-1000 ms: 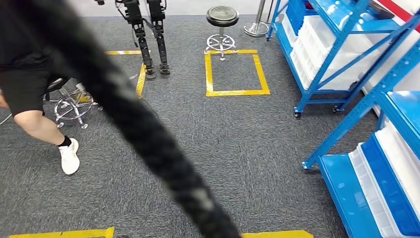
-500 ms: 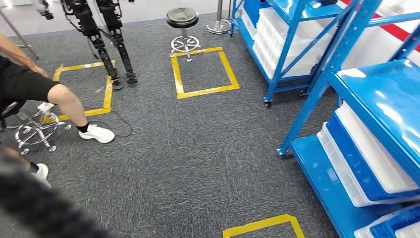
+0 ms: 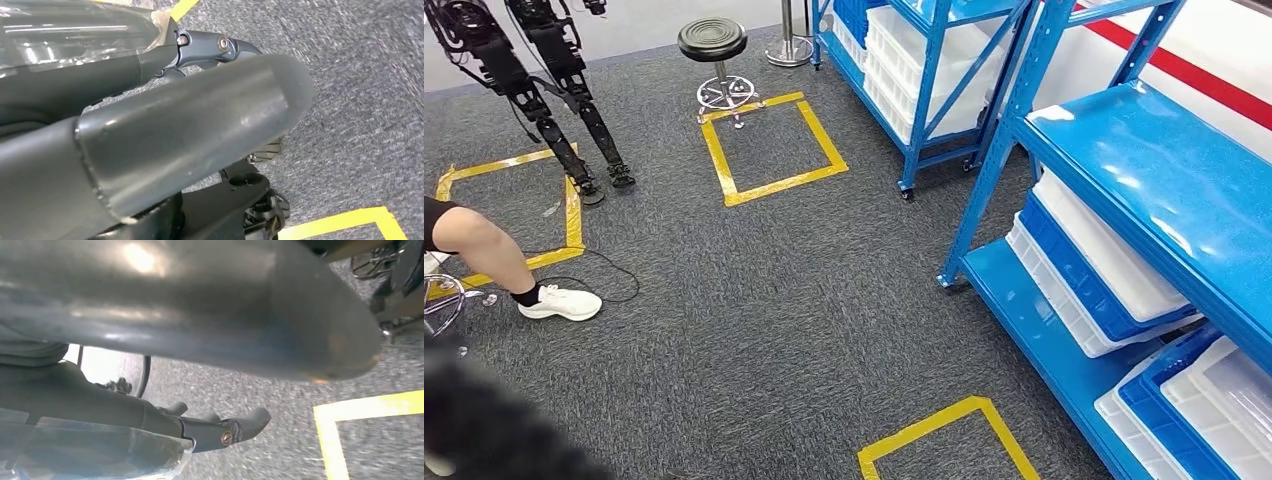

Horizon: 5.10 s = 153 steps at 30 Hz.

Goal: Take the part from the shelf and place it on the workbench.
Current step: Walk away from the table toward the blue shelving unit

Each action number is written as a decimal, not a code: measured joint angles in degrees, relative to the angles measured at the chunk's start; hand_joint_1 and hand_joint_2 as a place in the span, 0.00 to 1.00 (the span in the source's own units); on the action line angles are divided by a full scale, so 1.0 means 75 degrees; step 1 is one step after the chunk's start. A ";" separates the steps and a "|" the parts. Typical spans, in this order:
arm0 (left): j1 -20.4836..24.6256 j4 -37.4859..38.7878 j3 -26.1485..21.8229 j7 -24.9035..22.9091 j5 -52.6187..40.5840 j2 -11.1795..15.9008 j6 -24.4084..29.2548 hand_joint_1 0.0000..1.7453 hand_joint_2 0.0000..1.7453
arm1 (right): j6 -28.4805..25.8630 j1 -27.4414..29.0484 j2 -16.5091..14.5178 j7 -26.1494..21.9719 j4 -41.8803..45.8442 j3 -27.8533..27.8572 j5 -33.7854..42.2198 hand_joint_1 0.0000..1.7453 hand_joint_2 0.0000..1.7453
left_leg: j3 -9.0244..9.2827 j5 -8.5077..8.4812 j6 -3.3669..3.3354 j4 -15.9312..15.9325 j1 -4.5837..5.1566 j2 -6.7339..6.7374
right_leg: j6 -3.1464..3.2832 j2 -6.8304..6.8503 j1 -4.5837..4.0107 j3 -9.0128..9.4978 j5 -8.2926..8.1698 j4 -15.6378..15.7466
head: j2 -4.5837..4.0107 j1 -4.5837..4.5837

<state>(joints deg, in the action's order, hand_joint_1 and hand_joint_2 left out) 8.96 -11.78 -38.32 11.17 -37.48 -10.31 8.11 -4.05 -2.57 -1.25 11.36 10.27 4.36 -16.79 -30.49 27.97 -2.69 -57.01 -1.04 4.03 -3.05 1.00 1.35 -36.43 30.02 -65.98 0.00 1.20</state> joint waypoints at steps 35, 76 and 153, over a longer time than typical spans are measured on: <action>-0.0077 -0.0009 0.0117 0.0093 0.0097 -0.0036 0.0344 0.00 0.00 | -0.0091 -0.0001 -0.0017 -0.0180 -0.0007 0.0019 -0.0089 0.00 0.00 | 0.0140 0.0101 0.0162 -0.0041 0.0101 0.0368 | 0.0111 0.0483 -0.0147 0.0677 -0.0280 0.1158 | 0.0000 -0.0088; -0.0122 -0.0012 0.0186 0.0087 0.0111 -0.0062 0.0568 0.00 0.00 | -0.0225 0.0070 -0.0077 -0.0503 -0.0012 0.0068 -0.0249 0.00 0.00 | -0.0580 0.0822 0.0355 -0.1692 -0.0072 -0.0548 | 0.0441 -0.0388 -0.0037 0.0724 -0.0404 0.1175 | 0.0000 -0.0262; -0.0027 -0.0058 0.0318 0.0141 0.0271 0.0010 0.0943 0.00 0.00 | -0.0559 0.0034 -0.0080 -0.0669 -0.0015 0.0154 -0.0677 0.00 0.00 | -0.0084 0.0109 -0.0099 -0.0233 0.0353 -0.0603 | 0.0628 -0.0422 -0.0343 0.0465 -0.0432 0.0942 | 0.0000 -0.0368</action>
<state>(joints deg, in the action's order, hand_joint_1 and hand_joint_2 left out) 8.75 -12.22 -35.93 12.23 -35.45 -10.23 15.18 -8.25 -2.31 -1.85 6.34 10.16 5.52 -21.87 -31.12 28.79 -3.43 -58.76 1.61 -0.50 1.66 -2.16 -1.22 -32.95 26.78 -58.92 0.00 -1.56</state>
